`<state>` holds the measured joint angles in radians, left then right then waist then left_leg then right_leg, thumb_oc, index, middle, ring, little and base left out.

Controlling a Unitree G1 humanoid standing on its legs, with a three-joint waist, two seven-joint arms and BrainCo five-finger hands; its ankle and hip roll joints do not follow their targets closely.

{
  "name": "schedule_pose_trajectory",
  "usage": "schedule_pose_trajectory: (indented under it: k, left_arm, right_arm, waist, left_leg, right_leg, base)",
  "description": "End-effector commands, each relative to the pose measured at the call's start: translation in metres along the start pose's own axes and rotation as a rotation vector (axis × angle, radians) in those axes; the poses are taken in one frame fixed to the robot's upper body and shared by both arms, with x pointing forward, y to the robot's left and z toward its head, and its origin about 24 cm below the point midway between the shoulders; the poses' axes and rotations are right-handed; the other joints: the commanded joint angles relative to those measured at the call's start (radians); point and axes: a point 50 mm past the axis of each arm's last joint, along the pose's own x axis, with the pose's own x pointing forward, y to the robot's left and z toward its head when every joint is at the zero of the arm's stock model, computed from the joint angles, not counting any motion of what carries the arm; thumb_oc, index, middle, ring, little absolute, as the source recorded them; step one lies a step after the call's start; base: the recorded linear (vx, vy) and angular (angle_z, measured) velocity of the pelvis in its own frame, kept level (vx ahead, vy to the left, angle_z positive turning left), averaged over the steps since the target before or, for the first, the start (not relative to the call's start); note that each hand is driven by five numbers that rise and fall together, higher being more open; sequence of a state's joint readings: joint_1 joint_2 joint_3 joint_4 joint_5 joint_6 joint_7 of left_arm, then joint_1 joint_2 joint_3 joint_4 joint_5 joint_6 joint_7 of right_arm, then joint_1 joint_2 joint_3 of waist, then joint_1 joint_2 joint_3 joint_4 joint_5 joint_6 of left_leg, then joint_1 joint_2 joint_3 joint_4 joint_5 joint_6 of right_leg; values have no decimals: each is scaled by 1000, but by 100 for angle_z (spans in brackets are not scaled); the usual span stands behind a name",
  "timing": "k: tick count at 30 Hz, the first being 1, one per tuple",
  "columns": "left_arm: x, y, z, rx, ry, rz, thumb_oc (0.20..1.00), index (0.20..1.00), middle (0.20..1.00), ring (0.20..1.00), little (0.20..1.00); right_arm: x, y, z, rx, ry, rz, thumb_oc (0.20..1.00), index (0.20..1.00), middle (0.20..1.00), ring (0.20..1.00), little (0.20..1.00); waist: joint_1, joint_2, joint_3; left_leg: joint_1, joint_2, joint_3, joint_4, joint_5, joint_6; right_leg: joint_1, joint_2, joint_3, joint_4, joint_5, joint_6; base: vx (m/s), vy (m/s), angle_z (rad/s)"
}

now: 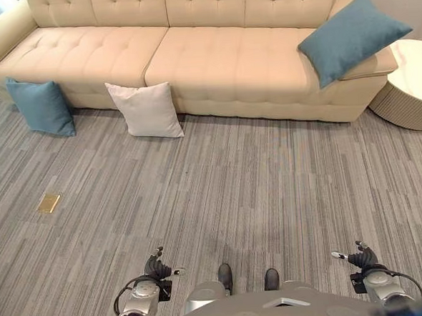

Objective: Pick up all the scattered cushions and arrange them neatly on the sofa.

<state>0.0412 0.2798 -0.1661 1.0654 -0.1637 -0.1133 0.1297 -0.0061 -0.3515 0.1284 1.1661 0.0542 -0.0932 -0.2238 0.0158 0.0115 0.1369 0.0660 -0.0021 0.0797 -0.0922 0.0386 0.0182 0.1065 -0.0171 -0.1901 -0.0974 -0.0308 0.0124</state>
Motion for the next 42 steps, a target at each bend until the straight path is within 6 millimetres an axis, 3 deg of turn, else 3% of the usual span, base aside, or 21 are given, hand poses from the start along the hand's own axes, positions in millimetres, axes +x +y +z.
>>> schedule_pose_trajectory:
  k: [1, 7, 18, 23, 26, 30, 34, 35, 36, 37, 39, 42]
  left_arm:
    - [4, 0, 3, 30, 13, 10, 1000, 1000, 1000, 1000, 1000]
    - [3, -1, -3, 35, 44, 12, 1000, 1000, 1000, 1000, 1000]
    - [4, -5, -1, 53, 45, -2, 1000, 1000, 1000, 1000, 1000]
    - [5, -7, 5, 55, 25, -10, 1000, 1000, 1000, 1000, 1000]
    - [6, -12, 10, 62, 12, -26, 1000, 1000, 1000, 1000, 1000]
    - [6, -15, 8, 77, 21, -36, 1000, 1000, 1000, 1000, 1000]
    - [6, -7, 6, 69, 25, -13, 1000, 1000, 1000, 1000, 1000]
    - [5, 4, 4, 62, 27, 17, 1000, 1000, 1000, 1000, 1000]
    - [5, 4, 4, 62, 27, 17, 1000, 1000, 1000, 1000, 1000]
    - [6, 7, 5, 60, 24, 26, 1000, 1000, 1000, 1000, 1000]
    - [7, 5, 9, 68, 13, 18, 1000, 1000, 1000, 1000, 1000]
    - [8, 1, 17, 68, -14, 2, 1000, 1000, 1000, 1000, 1000]
  right_arm:
    - [3, 5, 11, -32, -15, 4, 1000, 1000, 1000, 1000, 1000]
    - [2, 9, 8, -32, -1, 15, 1000, 1000, 1000, 1000, 1000]
    - [3, 12, 20, -18, -40, 22, 1000, 1000, 1000, 1000, 1000]
    - [4, 11, 25, 0, -61, 14, 1000, 1000, 1000, 1000, 1000]
    - [4, 8, 25, 5, -59, 6, 1000, 1000, 1000, 1000, 1000]
    - [4, 10, 22, -19, -37, 12, 1000, 1000, 1000, 1000, 1000]
    - [5, 16, 28, -60, -48, 32, 1000, 1000, 1000, 1000, 1000]
    - [4, 22, 35, -86, -77, 54, 1000, 1000, 1000, 1000, 1000]
    - [4, 22, 35, -86, -77, 54, 1000, 1000, 1000, 1000, 1000]
    - [4, 23, 37, -85, -87, 55, 1000, 1000, 1000, 1000, 1000]
    - [3, 21, 32, -63, -75, 54, 1000, 1000, 1000, 1000, 1000]
    - [3, 19, 30, -28, -70, 45, 1000, 1000, 1000, 1000, 1000]
  waist:
    - [2, -34, -17]
    - [-2, -35, -21]
    - [-13, -41, -15]
    - [-14, -55, 11]
    - [-17, -64, 14]
    - [-28, -53, 7]
    - [-21, -48, 19]
    - [3, -52, 30]
    - [3, -52, 29]
    - [3, -52, 31]
    - [-12, -57, 33]
    - [-28, -64, 36]
  left_leg:
    - [3, 26, -39, 5, -85, -63]
    - [14, 27, -37, 5, -94, -61]
    - [27, 39, -34, 5, -92, -62]
    - [-31, 39, -53, 117, -120, -60]
    - [-57, 13, -104, 149, -141, -56]
    - [-33, 4, -84, 106, -145, -34]
    - [-24, 9, -4, 78, -146, -19]
    - [-14, 29, 75, 69, -149, -20]
    - [-14, 29, 74, 69, -149, -20]
    - [-11, 34, 87, 72, -149, -22]
    - [-6, 30, 82, 95, -161, -25]
    - [-36, 46, 66, 185, -176, -44]
  right_leg:
    - [-25, -61, -13, 10, 0, 95]
    - [-17, -59, -7, 10, -7, 92]
    - [-16, -40, 16, 10, -19, 77]
    - [-22, -42, 30, 10, -16, 64]
    - [-24, -49, 41, 10, -8, 61]
    - [-40, -58, 61, 10, 8, 77]
    - [-97, -63, 84, 41, 40, 97]
    - [-161, -80, -43, 109, 42, 103]
    - [-161, -80, -43, 109, 42, 103]
    - [-166, -91, -93, 116, 36, 101]
    - [-142, -72, -52, 92, 21, 86]
    - [-123, -61, -41, 78, 5, 59]
  base:
    - [20, 0, -7]
    - [29, -6, -5]
    - [3, -43, -3]
    - [-46, -38, -1]
    - [-12, 45, -23]
    - [-5, 114, -17]
    - [-69, 83, -97]
    - [-61, 26, -151]
    - [-18, -46, -188]
    - [100, -84, -139]
    - [135, -112, -33]
    - [108, -180, 20]
